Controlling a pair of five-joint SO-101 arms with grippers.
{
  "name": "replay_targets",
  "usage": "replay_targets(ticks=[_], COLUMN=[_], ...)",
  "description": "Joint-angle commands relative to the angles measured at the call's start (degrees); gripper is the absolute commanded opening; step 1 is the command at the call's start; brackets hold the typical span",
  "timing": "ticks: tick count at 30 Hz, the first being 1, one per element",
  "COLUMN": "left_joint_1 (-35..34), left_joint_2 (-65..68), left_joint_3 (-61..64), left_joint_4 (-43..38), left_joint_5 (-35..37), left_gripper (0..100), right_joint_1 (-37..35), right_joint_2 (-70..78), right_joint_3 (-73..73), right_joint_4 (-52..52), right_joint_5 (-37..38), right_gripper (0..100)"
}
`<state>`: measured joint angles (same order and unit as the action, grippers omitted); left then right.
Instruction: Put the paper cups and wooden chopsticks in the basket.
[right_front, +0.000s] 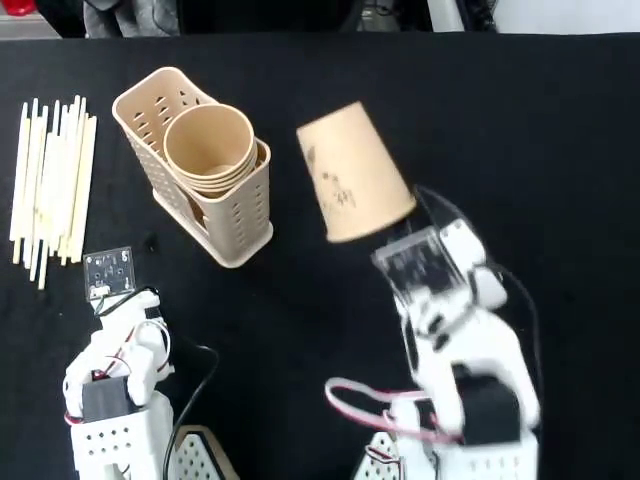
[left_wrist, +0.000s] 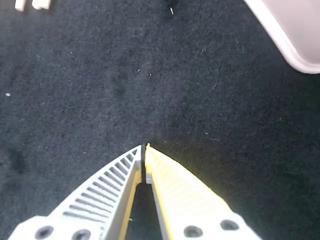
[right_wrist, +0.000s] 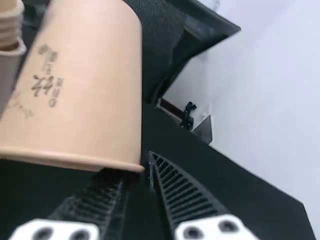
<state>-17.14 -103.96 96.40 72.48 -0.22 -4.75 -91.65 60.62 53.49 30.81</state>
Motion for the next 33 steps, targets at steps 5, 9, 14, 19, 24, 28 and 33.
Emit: replay_targets(ticks=[5, 9, 14, 19, 24, 28, 33], left_joint_1=[0.57, 0.57, 0.57, 0.57, 0.57, 0.57, 0.57], left_joint_2=[-0.09, -0.09, -0.09, -0.09, -0.09, -0.09, -0.09], left_joint_3=[0.92, 0.92, 0.92, 0.92, 0.92, 0.92, 0.92], left_joint_4=[0.26, 0.26, 0.26, 0.26, 0.26, 0.26, 0.26], left_joint_5=[0.44, 0.44, 0.44, 0.44, 0.44, 0.44, 0.44], left_gripper=[3, 3, 3, 3, 3, 3, 3], right_joint_1=[-0.53, -0.53, -0.70, -1.93, -3.60, -4.31, -5.19], right_joint_2=[3.56, 11.30, 23.60, 33.36, 35.82, 36.35, 37.41], right_joint_3=[-10.15, -12.18, -15.25, -14.73, -13.76, -17.80, -29.58], right_joint_4=[17.76, 22.24, 25.58, 25.76, 24.62, 26.46, 37.80], right_joint_5=[-0.35, -0.09, 0.09, 1.49, 2.20, 2.29, 2.11], right_gripper=[1.2, 1.2, 1.2, 1.2, 1.2, 1.2, 1.2])
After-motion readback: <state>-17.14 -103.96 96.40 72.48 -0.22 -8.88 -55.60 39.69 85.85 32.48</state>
